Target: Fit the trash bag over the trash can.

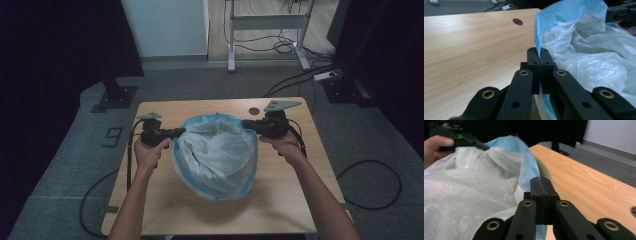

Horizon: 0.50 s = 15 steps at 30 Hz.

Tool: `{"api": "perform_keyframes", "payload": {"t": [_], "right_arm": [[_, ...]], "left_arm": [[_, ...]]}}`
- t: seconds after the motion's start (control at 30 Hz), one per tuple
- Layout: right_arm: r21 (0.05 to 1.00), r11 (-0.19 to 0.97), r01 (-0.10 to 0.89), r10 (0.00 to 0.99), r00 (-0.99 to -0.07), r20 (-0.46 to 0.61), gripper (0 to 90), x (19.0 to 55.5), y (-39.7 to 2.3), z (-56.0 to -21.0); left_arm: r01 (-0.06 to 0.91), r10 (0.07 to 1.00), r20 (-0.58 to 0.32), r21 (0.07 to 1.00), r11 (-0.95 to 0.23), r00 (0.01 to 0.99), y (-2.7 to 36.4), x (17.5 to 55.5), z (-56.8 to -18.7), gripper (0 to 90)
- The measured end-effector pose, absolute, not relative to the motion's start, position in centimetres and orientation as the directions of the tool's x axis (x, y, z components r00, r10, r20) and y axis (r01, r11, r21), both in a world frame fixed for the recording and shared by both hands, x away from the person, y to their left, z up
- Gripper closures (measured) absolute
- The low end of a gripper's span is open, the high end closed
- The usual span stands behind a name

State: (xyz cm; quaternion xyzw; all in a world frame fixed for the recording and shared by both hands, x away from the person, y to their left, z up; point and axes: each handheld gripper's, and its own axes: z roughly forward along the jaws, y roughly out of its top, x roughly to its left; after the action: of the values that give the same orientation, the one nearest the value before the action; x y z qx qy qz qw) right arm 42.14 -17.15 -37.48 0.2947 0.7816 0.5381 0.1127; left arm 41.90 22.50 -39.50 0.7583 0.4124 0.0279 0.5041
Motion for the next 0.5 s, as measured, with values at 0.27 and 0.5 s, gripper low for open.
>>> {"api": "perform_keyframes", "payload": {"t": [0.27,0.5], "right_arm": [[0.904,0.184,0.386,0.663,-0.728,0.176,89.1,43.4,-18.0,-38.6],[0.898,0.155,0.412,0.682,-0.702,0.204,89.1,44.3,-18.0,-39.8]], "left_arm": [[0.61,0.657,-0.385,0.779,-0.145,0.648,22.5,43.1,-39.9,89.6],[0.608,0.667,-0.371,0.778,-0.155,0.646,22.2,43.5,-40.3,89.6]]}}
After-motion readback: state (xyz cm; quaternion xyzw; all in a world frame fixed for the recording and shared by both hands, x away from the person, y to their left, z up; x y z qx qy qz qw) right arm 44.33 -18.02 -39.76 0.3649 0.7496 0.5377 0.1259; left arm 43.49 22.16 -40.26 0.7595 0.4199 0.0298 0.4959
